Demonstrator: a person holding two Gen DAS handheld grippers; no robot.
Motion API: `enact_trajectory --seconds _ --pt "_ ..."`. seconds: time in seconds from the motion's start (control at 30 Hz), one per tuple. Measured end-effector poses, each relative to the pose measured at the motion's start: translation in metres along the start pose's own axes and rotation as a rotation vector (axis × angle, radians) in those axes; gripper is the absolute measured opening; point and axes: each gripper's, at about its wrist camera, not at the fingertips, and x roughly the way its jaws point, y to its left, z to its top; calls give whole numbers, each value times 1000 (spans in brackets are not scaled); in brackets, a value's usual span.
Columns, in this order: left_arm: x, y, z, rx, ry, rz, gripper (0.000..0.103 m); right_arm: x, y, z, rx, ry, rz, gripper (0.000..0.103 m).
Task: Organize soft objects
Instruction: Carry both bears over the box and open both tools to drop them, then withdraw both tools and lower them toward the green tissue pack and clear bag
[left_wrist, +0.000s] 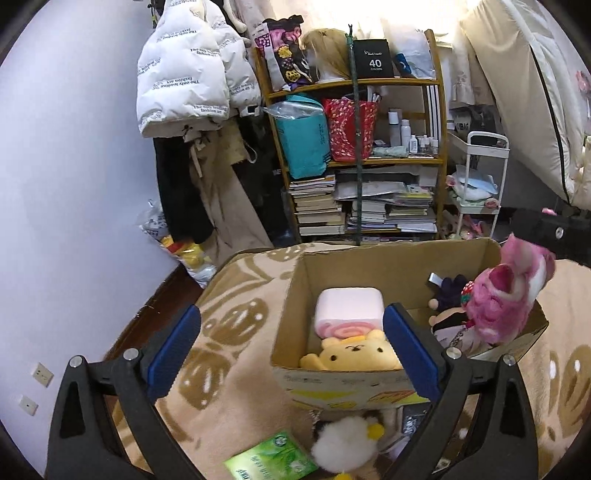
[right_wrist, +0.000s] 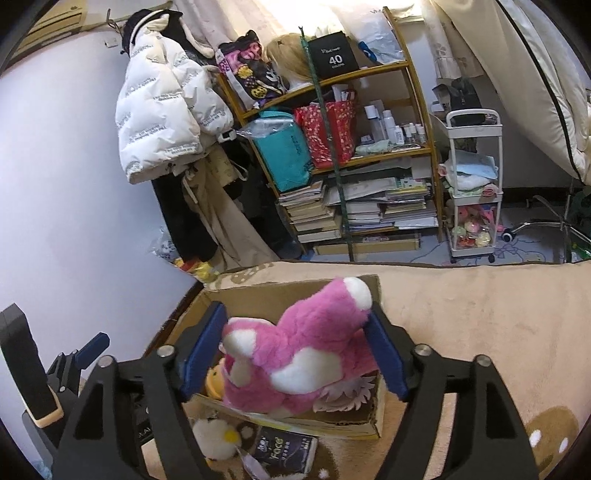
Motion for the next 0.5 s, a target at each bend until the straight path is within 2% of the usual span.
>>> enact_trajectory --seconds 0.17,0.43,0.5 --pt "-6 6 0 -8 5 13 98 -3 7 2 -52 -2 -8 92" --pt "-9 18 -7 -20 43 44 98 -7 6 -4 -42 5 -44 94" --pt "-11 22 -9 -16 55 51 98 -10 7 -6 -49 16 -48 98"
